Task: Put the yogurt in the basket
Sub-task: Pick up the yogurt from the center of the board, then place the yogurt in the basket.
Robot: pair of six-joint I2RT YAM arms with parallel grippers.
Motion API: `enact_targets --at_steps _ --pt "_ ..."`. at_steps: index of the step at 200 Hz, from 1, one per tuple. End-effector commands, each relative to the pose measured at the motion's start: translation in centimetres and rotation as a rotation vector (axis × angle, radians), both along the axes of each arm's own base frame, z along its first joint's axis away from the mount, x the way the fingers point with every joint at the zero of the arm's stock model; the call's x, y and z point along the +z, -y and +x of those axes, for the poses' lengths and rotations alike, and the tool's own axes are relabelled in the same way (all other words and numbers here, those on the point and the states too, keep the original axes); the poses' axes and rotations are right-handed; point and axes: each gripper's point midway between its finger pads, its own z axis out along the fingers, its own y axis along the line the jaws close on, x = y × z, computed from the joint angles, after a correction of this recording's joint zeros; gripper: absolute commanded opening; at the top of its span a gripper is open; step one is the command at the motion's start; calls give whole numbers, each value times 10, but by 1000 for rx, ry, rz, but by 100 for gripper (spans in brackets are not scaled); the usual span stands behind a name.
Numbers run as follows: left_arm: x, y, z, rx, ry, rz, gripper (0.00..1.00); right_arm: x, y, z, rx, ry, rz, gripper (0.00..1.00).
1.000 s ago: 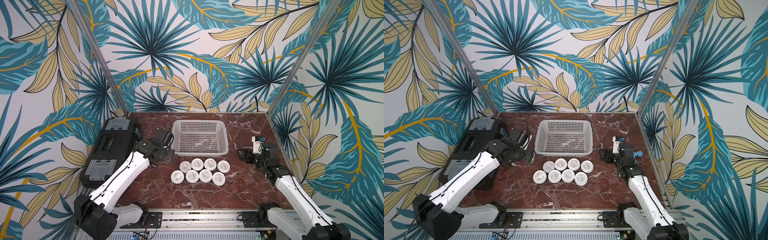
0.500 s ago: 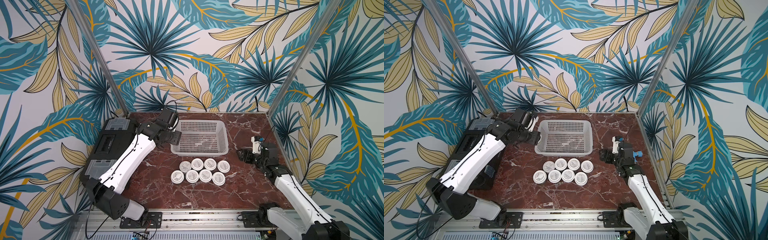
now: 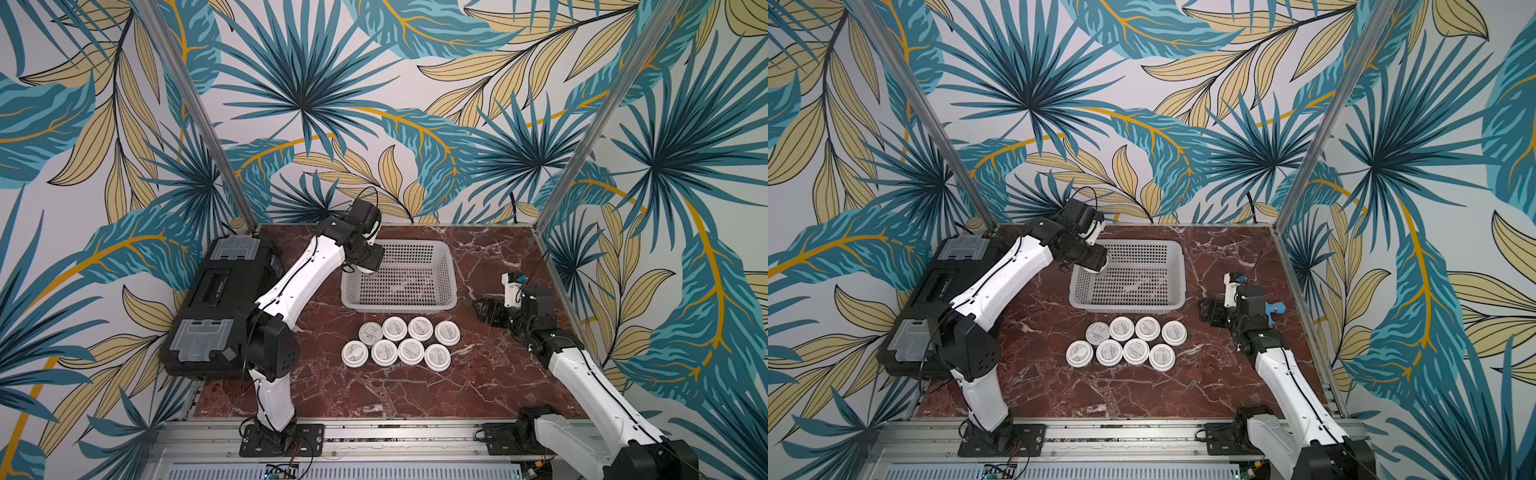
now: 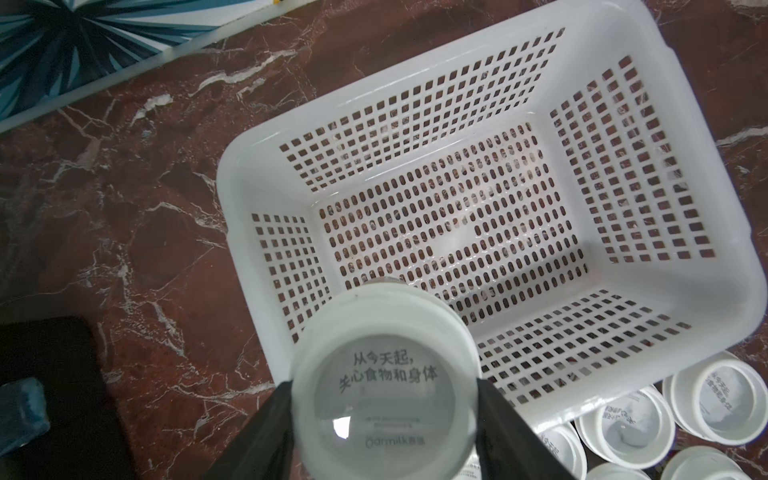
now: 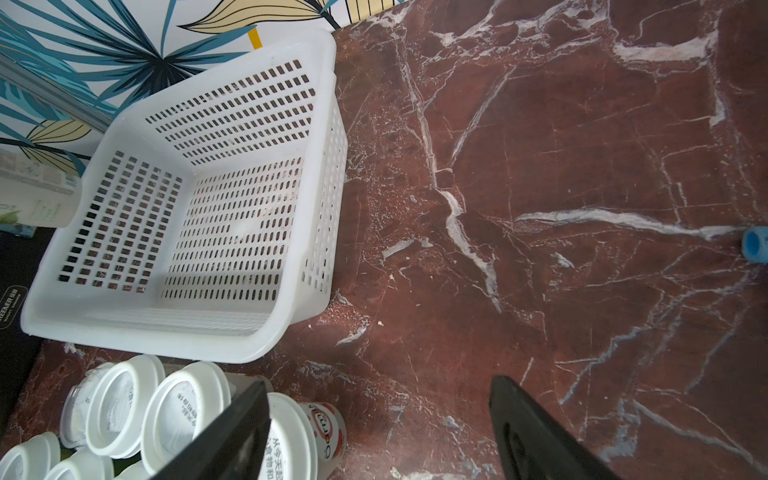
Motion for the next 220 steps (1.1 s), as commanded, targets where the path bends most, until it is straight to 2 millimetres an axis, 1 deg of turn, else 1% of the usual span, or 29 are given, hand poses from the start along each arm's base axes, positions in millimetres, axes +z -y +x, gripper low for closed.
enact_targets --at_steps 1,46,85,123,157,183,220 --pt "12 1 23 5 46 -28 59 -2 -1 1 13 2 -12 87" --pt "-15 2 52 17 19 -19 59 -4 -1 2 11 -3 -14 87" --pt "-35 1 72 31 -7 -34 59 -7 -1 3 13 -11 -15 87" --pt "-58 2 82 36 -42 -22 59 -8 0 4 8 -14 -17 87" --pt "-72 1 88 40 -57 -9 59 -9 -1 5 10 -16 -18 87" --pt "-81 -2 91 40 -78 17 59 -8 -1 5 9 -14 -18 87" --pt "-80 -9 93 49 -71 58 59 -8 -1 4 10 -15 -17 87"
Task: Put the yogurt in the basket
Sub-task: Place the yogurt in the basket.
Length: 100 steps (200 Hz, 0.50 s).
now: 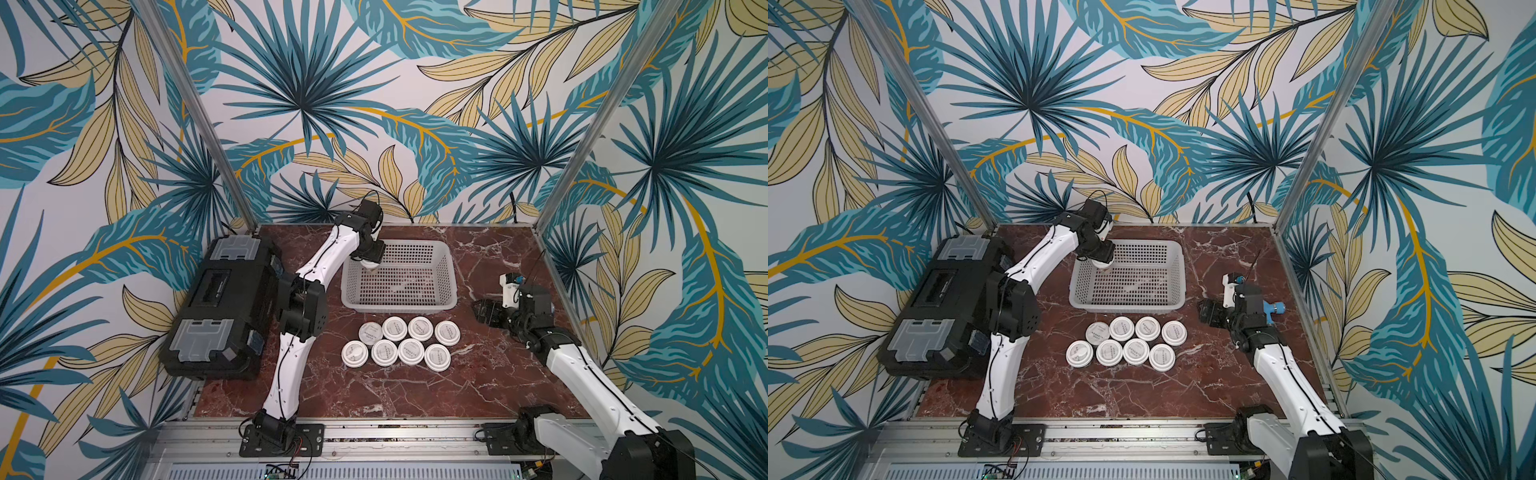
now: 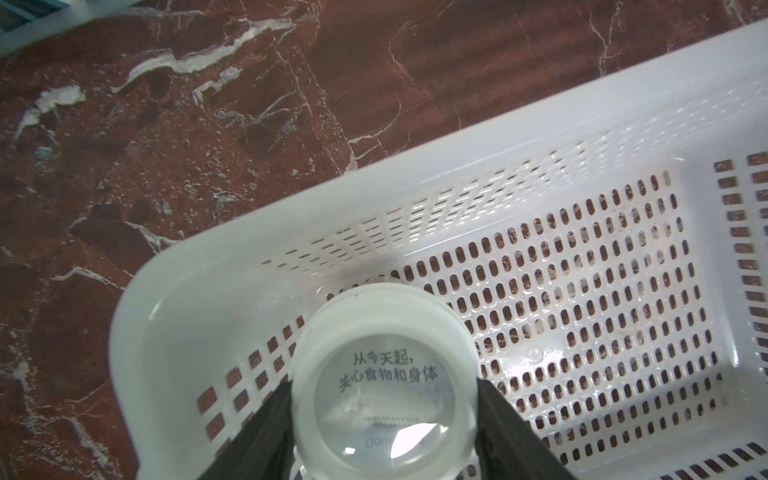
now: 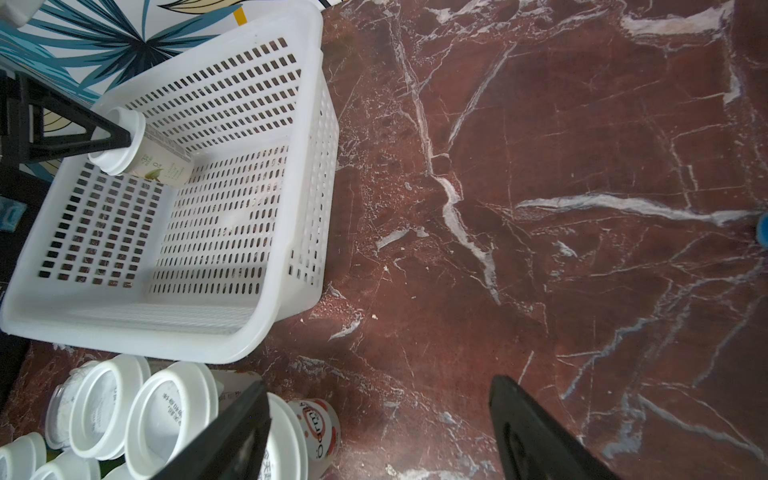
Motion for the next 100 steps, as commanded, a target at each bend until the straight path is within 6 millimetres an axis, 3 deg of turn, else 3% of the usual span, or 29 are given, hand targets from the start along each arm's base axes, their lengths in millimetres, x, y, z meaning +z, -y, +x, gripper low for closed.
enact_targets --at_steps 1,100 --pt "15 -8 5 4 33 29 59 4 -1 3 11 22 -14 87" --pt "7 -10 5 7 13 27 59 4 -1 3 11 21 -15 87"
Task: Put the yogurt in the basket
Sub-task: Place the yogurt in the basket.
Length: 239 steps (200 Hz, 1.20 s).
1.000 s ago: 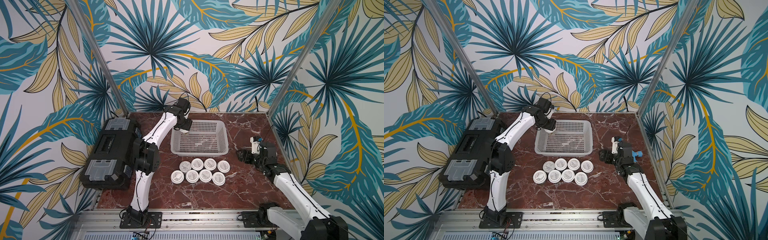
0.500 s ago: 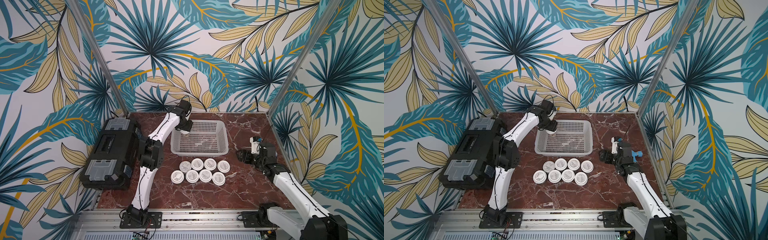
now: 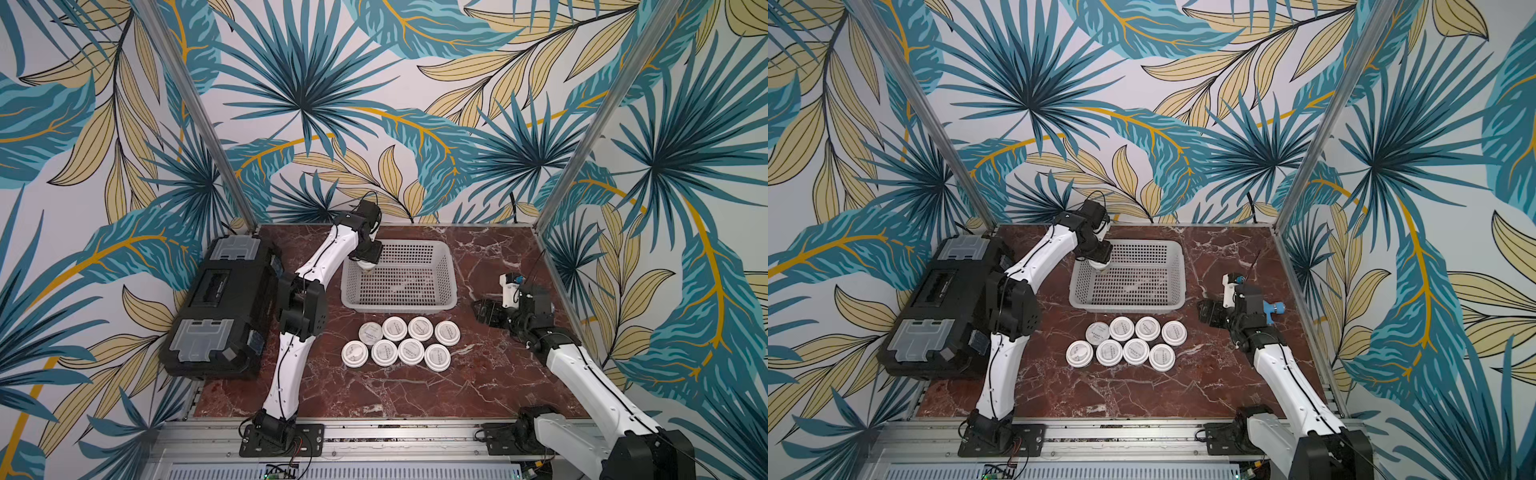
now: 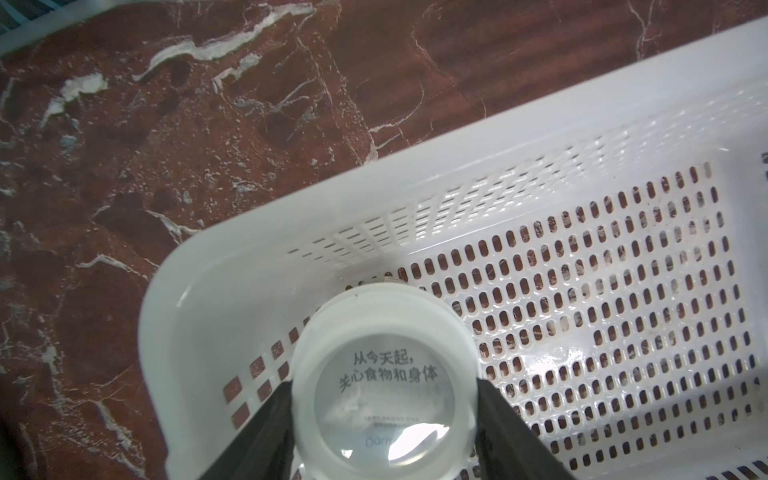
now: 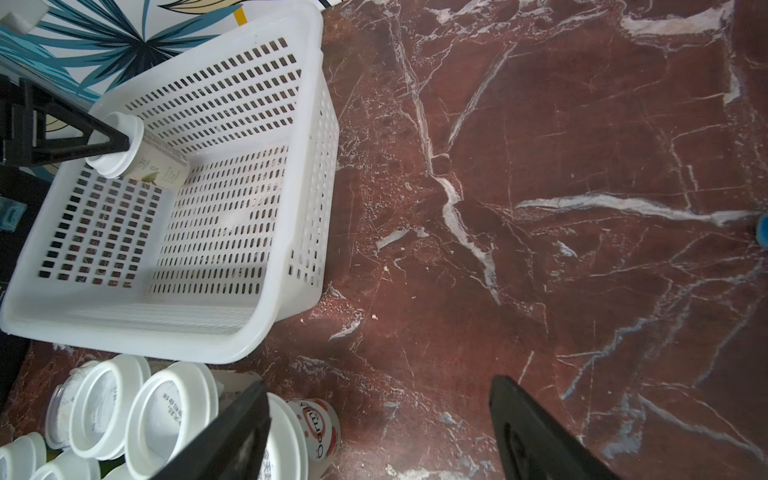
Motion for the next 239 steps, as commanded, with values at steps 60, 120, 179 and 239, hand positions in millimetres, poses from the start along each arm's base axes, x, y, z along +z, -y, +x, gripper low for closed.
enact_targets --at_steps 60,120,179,239 --pt "2 -2 3 -3 4 1 61 5 -1 2 12 24 -14 87" --pt "2 1 2 -7 -2 -15 71 6 0 2 10 28 -15 87" --pt "6 3 1 -6 3 -35 80 6 -1 2 12 27 -14 87" --pt "52 9 0 -13 86 -93 98 6 -1 2 12 27 -14 87"
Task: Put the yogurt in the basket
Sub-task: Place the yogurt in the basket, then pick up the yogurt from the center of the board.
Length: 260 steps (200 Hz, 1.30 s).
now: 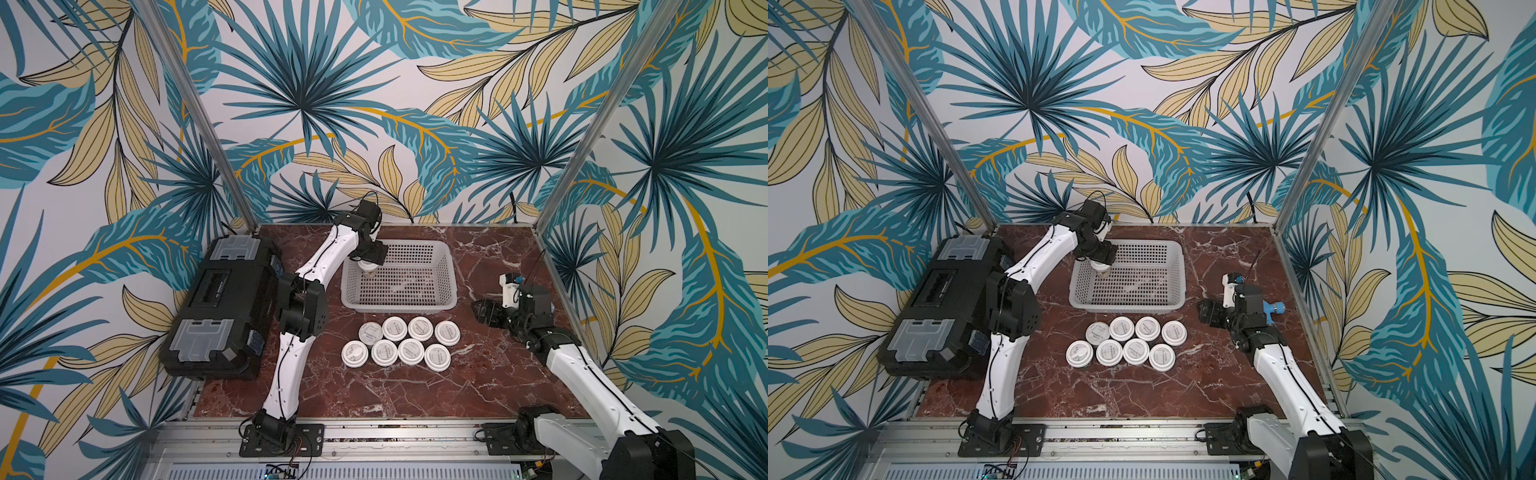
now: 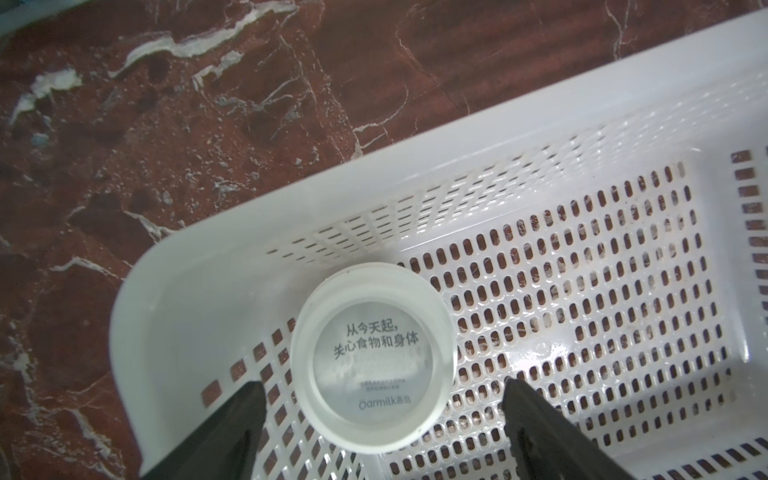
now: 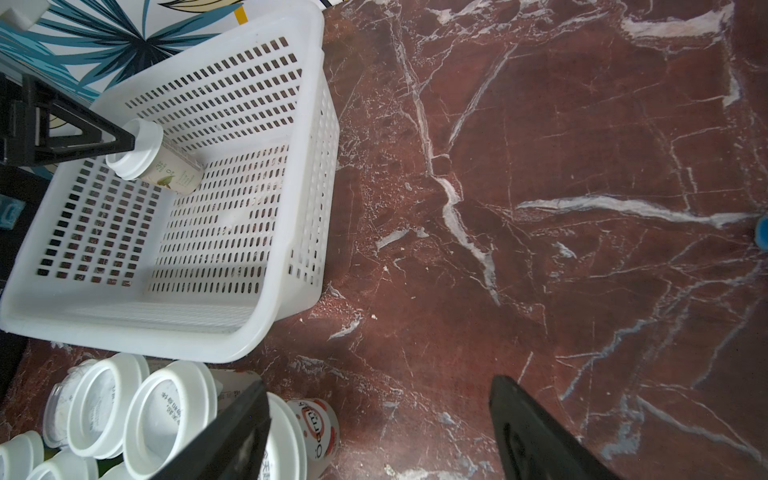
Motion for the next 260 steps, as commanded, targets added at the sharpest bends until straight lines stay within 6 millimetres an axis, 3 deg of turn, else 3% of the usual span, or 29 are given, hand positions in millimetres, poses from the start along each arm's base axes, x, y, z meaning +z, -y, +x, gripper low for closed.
enact_targets --at_steps 1,43,88,126,208,231,260 --pt "53 4 1 -4 100 -61 98 6 -1 2 7 26 -9 87" --pt "118 10 -13 -31 222 -78 97 6 -1 1 8 26 -8 87" --pt "155 27 -51 -83 269 -101 92 10 -1 0 8 40 -5 87" --pt "159 25 -85 -85 278 -143 90 12 -2 -1 11 47 -1 87" --pt "176 15 -193 -149 294 -241 86 13 -2 -2 12 54 6 87" --pt "169 8 -216 -148 272 -209 83 13 -3 -2 12 53 8 87" --pt "140 -9 -239 -127 185 -117 82 13 -3 -3 13 53 9 87"
